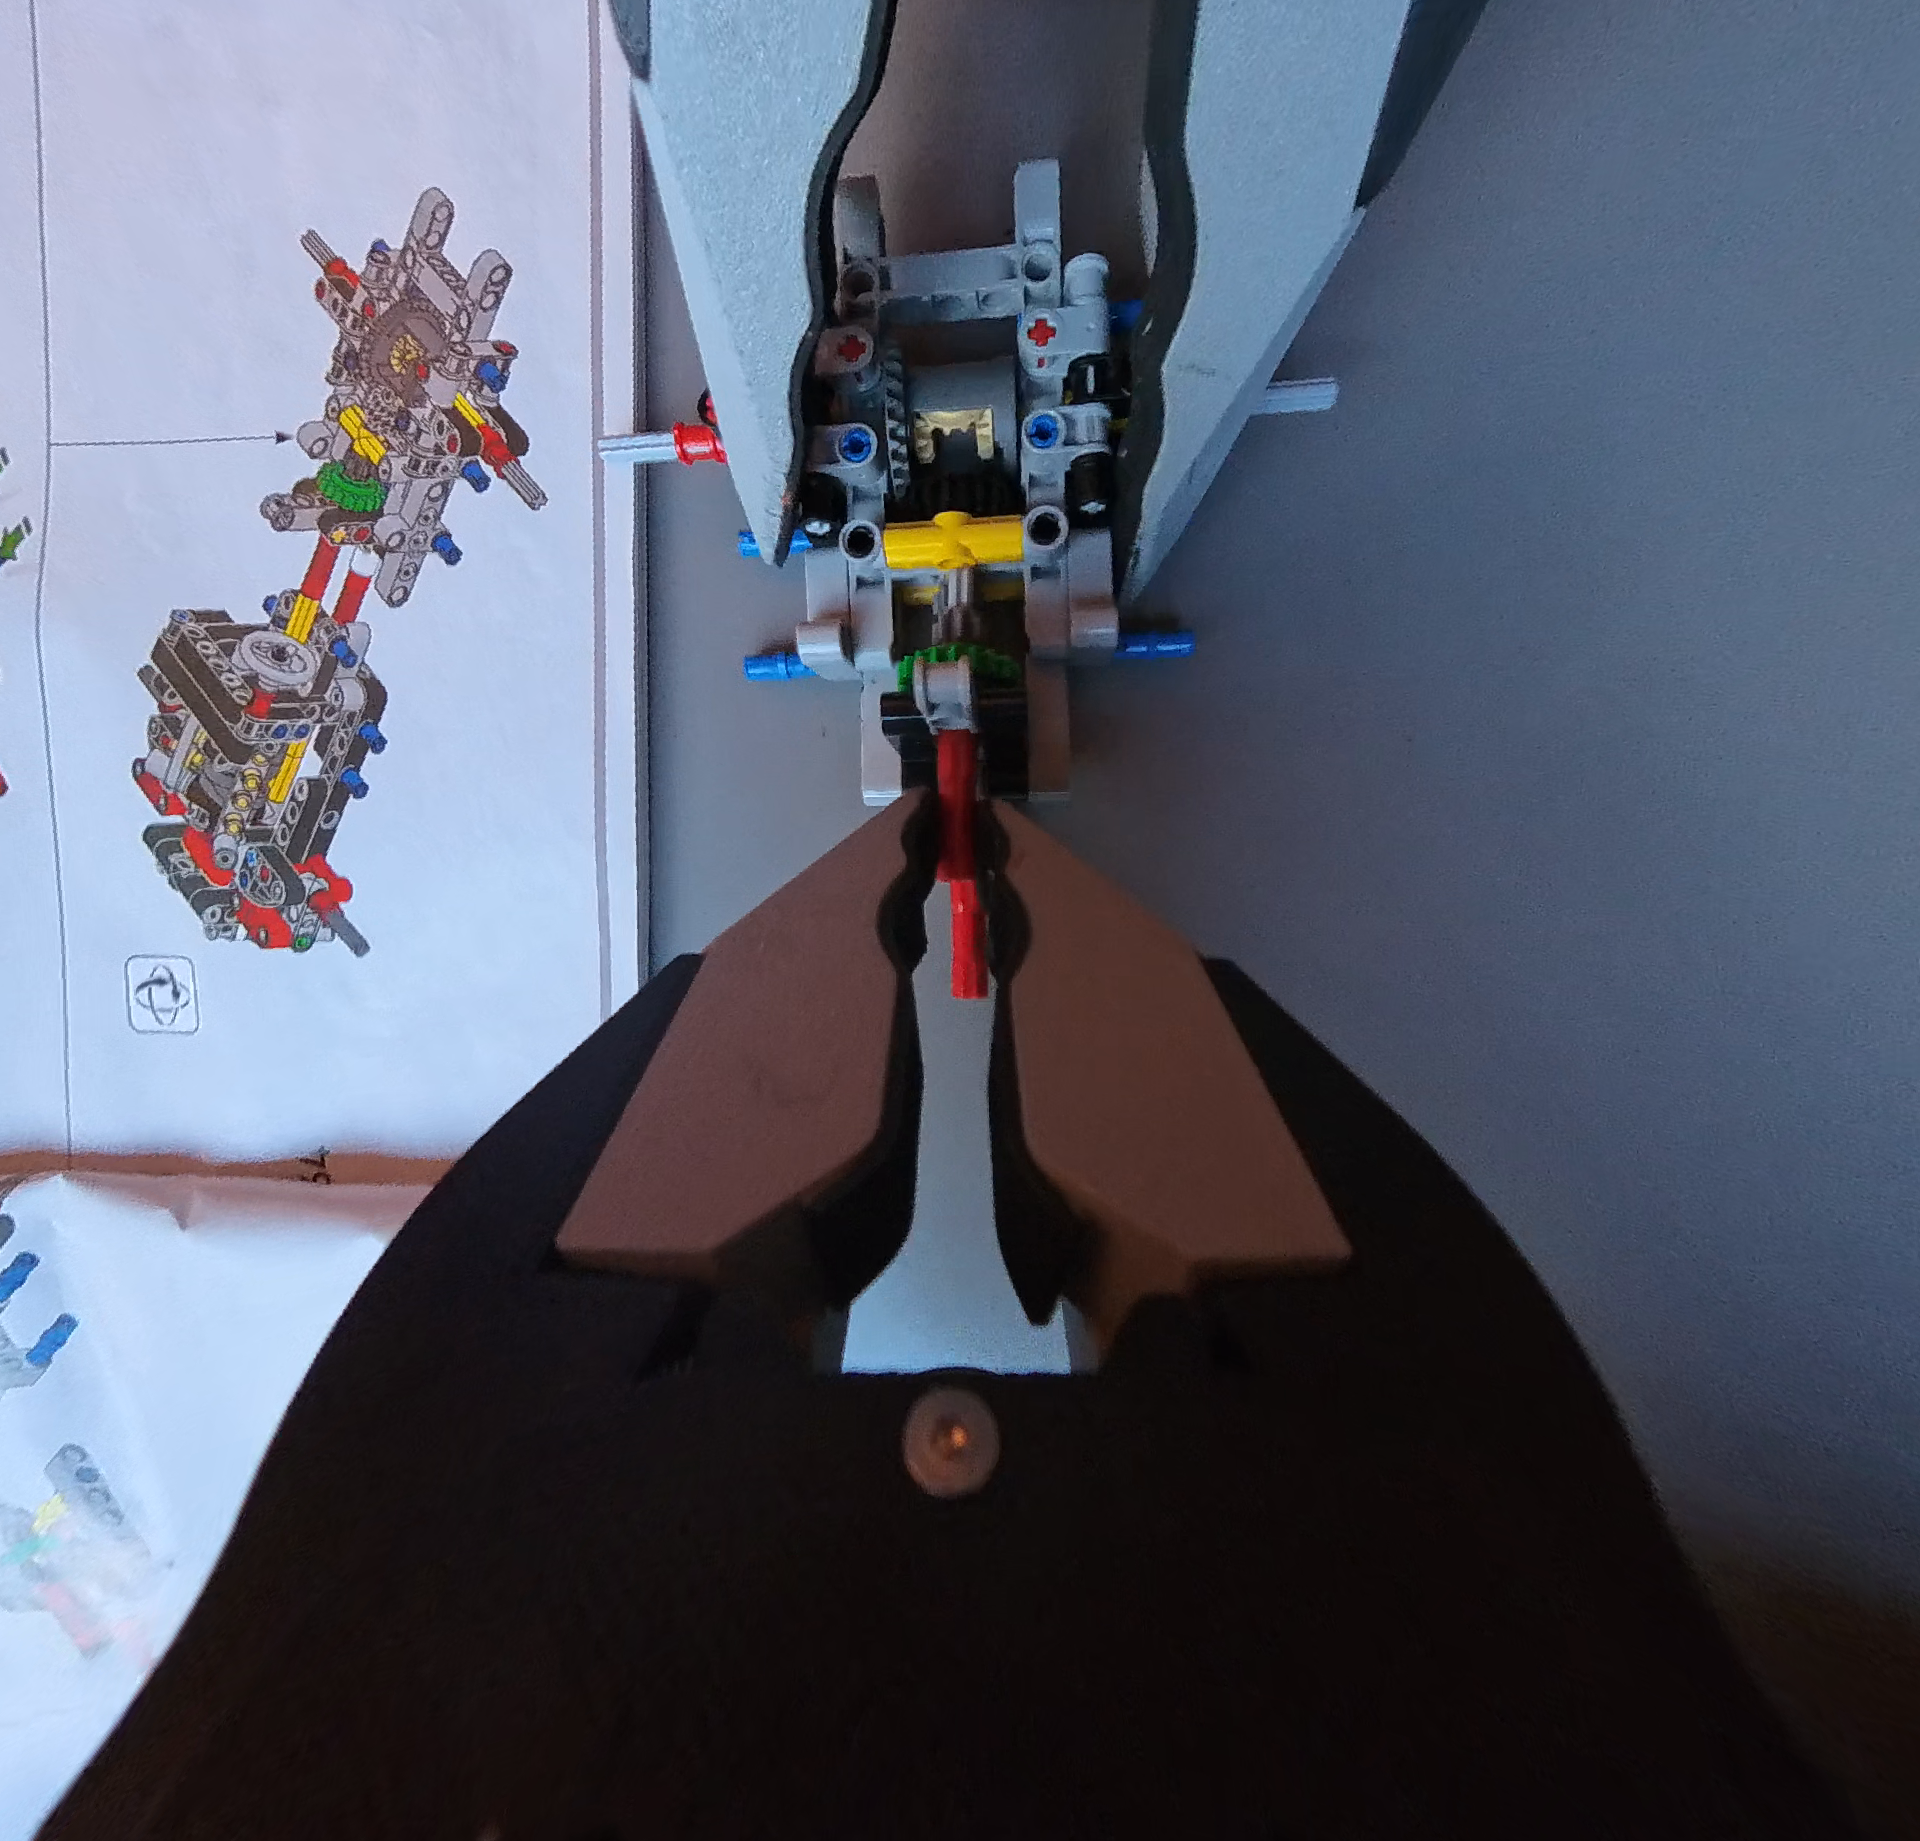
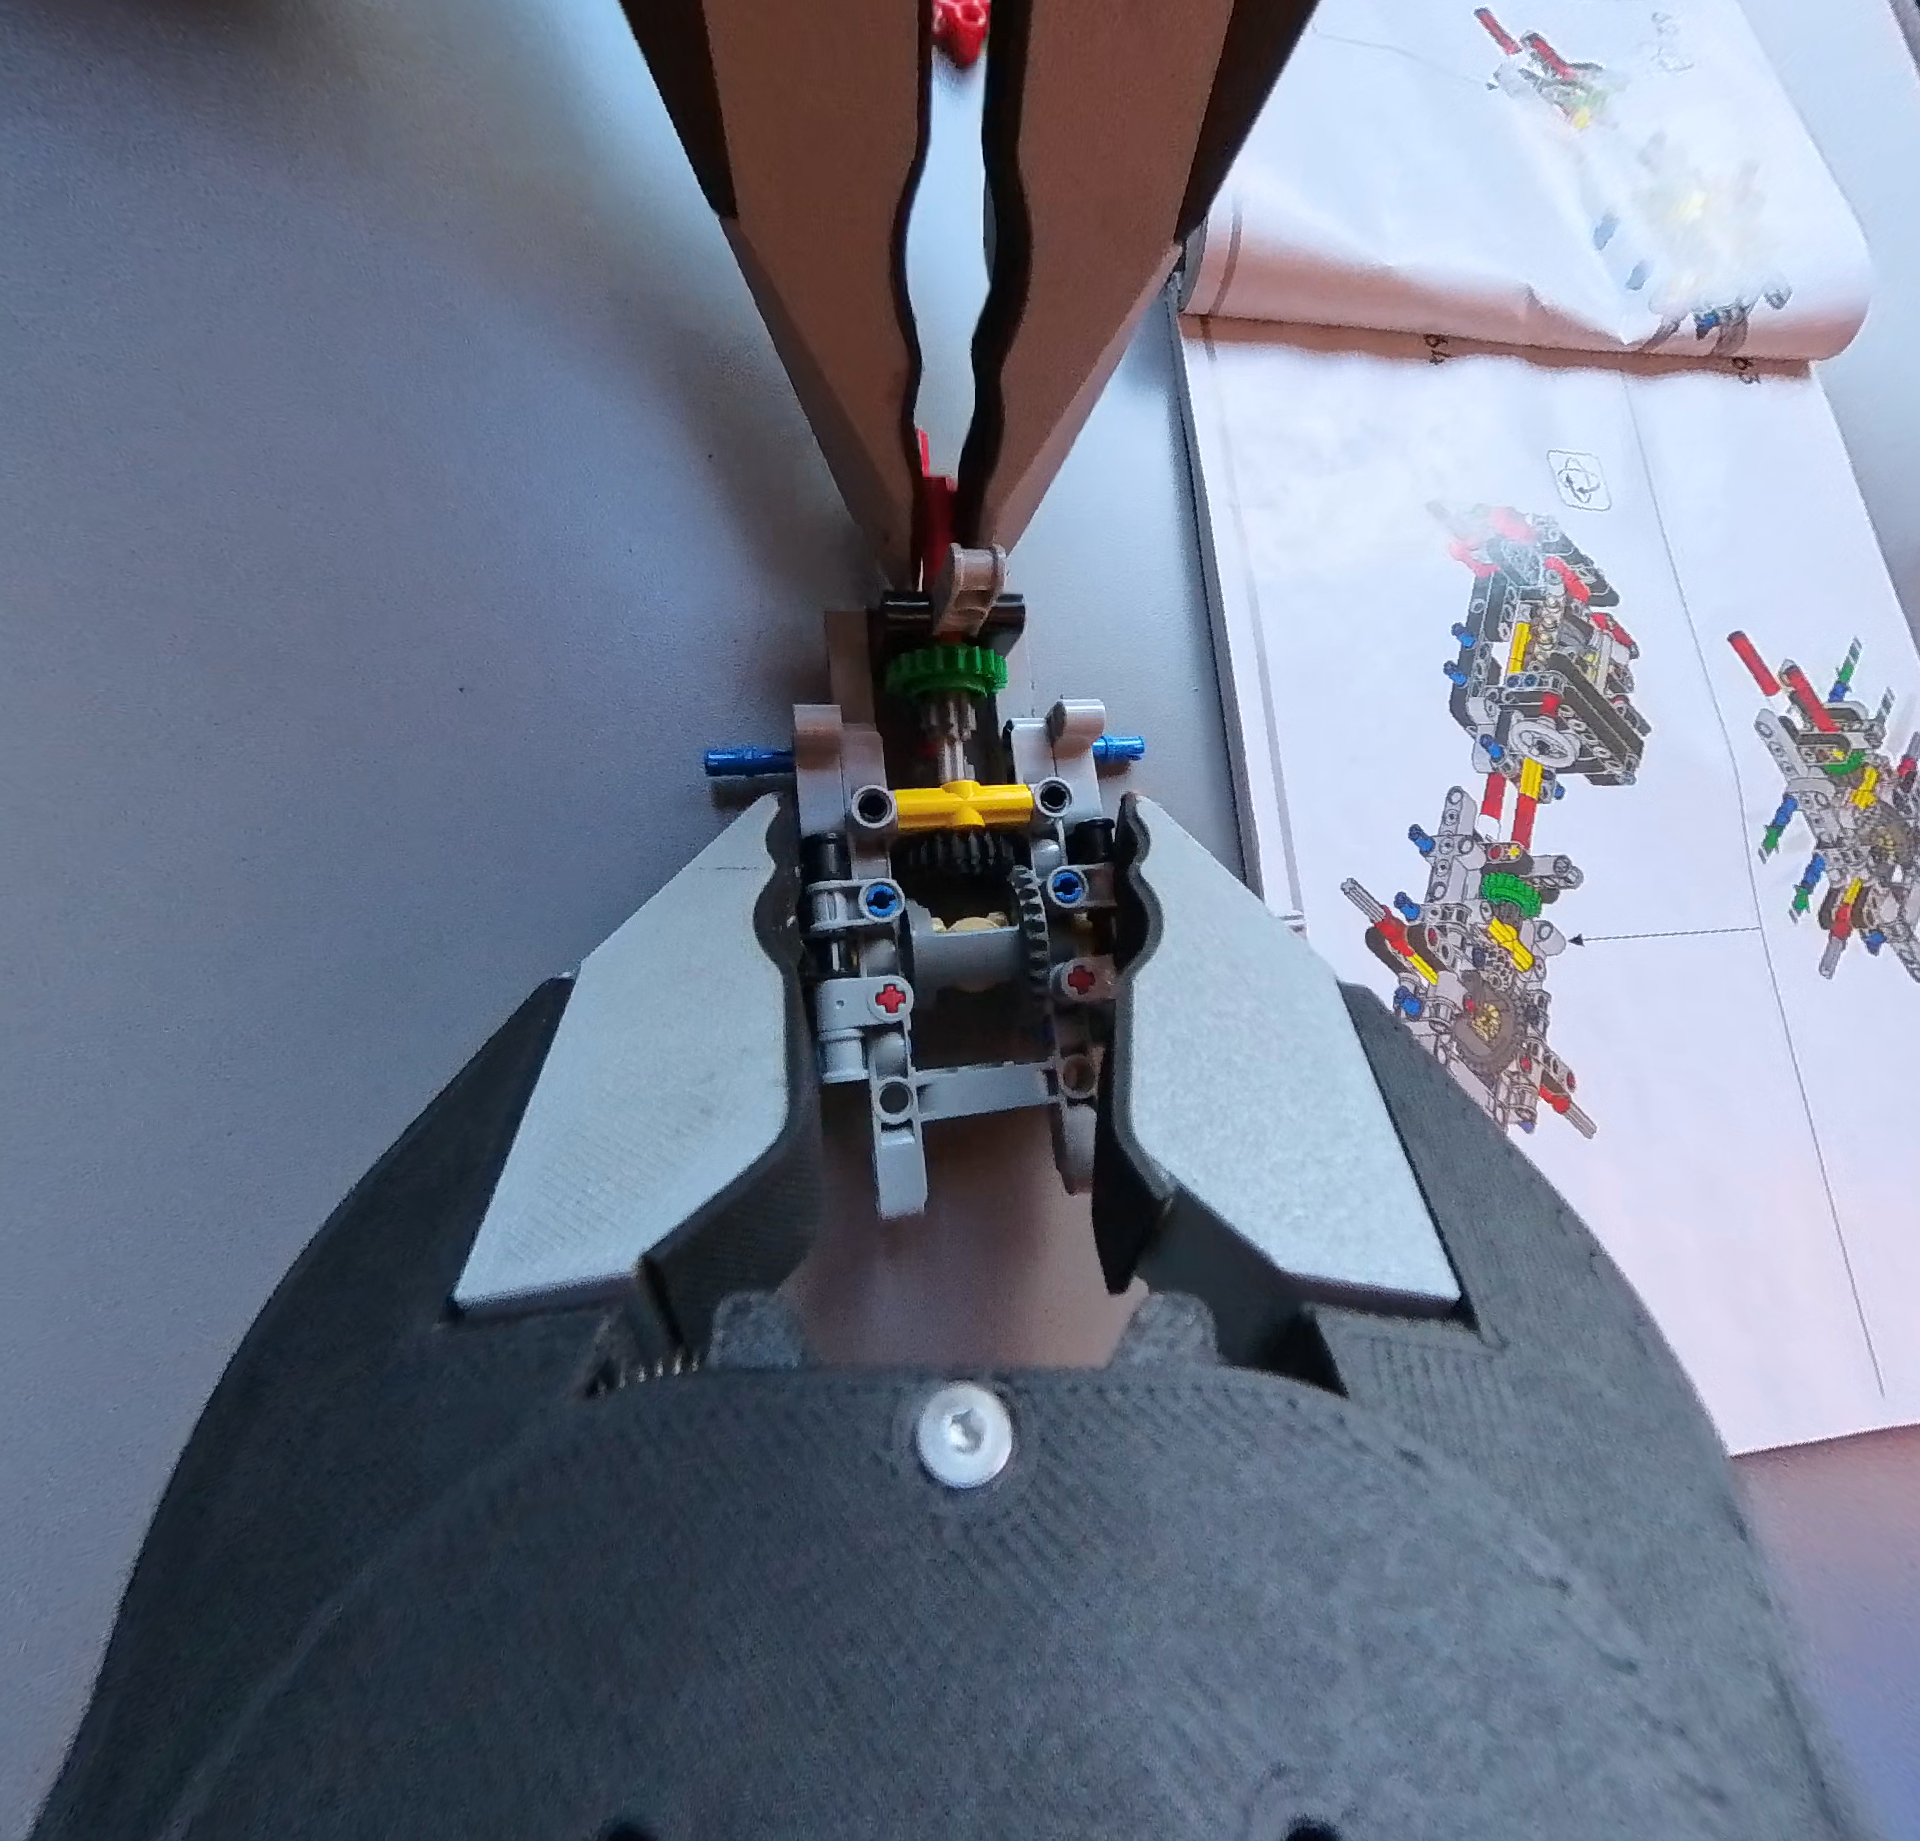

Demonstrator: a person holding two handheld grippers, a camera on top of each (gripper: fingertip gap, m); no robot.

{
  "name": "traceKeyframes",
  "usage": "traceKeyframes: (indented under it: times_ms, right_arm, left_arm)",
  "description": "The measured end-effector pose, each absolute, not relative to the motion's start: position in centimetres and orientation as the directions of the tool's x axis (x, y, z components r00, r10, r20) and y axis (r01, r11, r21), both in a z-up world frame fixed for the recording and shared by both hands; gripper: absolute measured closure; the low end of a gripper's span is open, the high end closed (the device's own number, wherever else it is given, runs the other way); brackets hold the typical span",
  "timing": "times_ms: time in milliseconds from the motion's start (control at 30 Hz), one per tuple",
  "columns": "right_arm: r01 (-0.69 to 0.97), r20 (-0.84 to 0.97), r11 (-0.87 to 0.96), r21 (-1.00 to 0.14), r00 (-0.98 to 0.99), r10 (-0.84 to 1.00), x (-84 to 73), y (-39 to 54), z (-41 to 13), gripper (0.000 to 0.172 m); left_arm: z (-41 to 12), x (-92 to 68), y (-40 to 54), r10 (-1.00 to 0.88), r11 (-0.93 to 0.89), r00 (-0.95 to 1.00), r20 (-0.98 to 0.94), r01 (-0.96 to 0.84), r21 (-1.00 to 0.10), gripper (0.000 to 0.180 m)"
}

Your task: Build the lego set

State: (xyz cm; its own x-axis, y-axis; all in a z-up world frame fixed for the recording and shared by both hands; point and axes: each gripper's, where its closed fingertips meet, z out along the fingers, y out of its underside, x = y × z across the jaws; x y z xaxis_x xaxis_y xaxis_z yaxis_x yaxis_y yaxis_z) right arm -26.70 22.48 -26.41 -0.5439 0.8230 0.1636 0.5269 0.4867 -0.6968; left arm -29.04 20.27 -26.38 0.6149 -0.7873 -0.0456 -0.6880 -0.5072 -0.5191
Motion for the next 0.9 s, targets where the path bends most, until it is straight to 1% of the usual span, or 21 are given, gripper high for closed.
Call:
traceKeyframes:
  times_ms: [133, 233, 433, 533, 800, 900]
  right_arm:
    - [0.508, 0.164, 0.482, -0.714, -0.548, 0.82, -26.71, 22.37, -26.37, 0.114]
    - [0.492, 0.177, 0.493, -0.718, -0.556, 0.812, -26.71, 22.29, -26.36, 0.114]
    - [0.476, 0.182, 0.493, -0.728, -0.559, 0.809, -26.65, 22.33, -26.3, 0.114]
    - [0.469, 0.193, 0.498, -0.729, -0.557, 0.807, -26.66, 22.37, -26.29, 0.114]
    - [0.458, 0.223, 0.519, -0.721, -0.557, 0.8, -26.65, 22.51, -26.33, 0.114]
    - [0.469, 0.215, 0.512, -0.72, -0.55, 0.807, -26.64, 22.59, -26.34, 0.114]
  left_arm:
    - [-26.39, -28.71, 20.4, -0.771, -0.476, 0.637, -0.031, -0.606, -0.637, 0.179]
    - [-26.4, -28.61, 20.31, -0.755, -0.452, 0.655, -0.027, -0.55, -0.703, 0.178]
    - [-26.44, -28.48, 20.48, -0.762, -0.408, 0.645, -0.047, -0.536, -0.739, 0.178]
    - [-26.45, -28.53, 20.54, -0.77, -0.413, 0.636, -0.055, -0.562, -0.717, 0.178]
    - [-26.4, -28.6, 20.74, -0.792, -0.423, 0.597, -0.131, -0.69, -0.587, 0.179]
    - [-26.4, -28.58, 20.87, -0.786, -0.441, 0.607, -0.118, -0.683, -0.582, 0.179]
